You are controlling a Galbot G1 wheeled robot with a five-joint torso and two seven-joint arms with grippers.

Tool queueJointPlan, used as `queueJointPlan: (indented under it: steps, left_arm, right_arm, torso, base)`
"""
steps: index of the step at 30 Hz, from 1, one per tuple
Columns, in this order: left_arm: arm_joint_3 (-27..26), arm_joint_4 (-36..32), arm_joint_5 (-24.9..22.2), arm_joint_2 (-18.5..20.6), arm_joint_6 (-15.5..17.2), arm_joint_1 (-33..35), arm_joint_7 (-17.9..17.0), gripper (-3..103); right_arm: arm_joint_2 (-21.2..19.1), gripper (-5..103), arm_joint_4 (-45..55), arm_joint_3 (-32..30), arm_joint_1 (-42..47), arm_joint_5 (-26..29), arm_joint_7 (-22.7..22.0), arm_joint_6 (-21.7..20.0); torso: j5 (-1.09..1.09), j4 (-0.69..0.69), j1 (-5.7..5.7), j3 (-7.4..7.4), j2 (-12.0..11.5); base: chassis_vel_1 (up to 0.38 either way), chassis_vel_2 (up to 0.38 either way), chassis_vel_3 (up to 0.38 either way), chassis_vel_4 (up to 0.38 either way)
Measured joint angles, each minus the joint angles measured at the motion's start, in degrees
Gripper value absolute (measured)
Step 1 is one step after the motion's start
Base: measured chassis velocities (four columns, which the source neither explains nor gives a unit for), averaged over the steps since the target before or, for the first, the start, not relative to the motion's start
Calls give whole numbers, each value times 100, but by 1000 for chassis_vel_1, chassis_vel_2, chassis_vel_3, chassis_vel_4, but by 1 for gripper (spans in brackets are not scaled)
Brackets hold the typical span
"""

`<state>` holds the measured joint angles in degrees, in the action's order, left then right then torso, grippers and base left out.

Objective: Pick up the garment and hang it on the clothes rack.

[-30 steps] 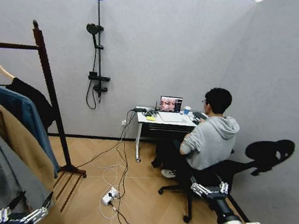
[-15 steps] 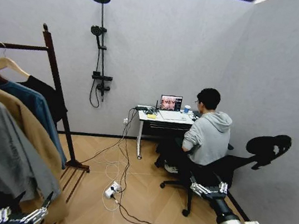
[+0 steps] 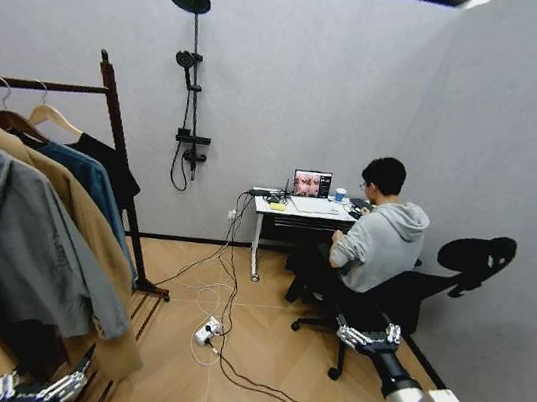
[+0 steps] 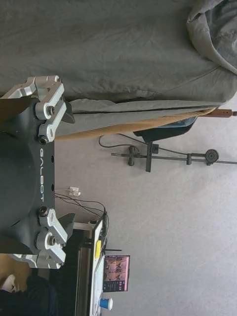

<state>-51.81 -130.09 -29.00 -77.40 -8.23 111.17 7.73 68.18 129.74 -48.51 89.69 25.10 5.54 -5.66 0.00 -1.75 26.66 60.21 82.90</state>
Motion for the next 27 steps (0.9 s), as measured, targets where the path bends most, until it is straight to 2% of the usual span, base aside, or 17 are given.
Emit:
queueJointPlan:
  steps: [10,27]
  left_arm:
    - [0,0,0,0,1,0,1,100]
    - [0,0,0,0,0,0,0,100]
  right_arm:
    - [9,100,-8,31,-14,-28,17,-2]
    - [-32,100,-120,195,-195,-101,28,-12]
  torso:
    - [1,-1,1,0,-1]
    - [1,-1,-1,0,1]
  base:
    - [131,-126,-135,135]
    - [197,-192,-184,189]
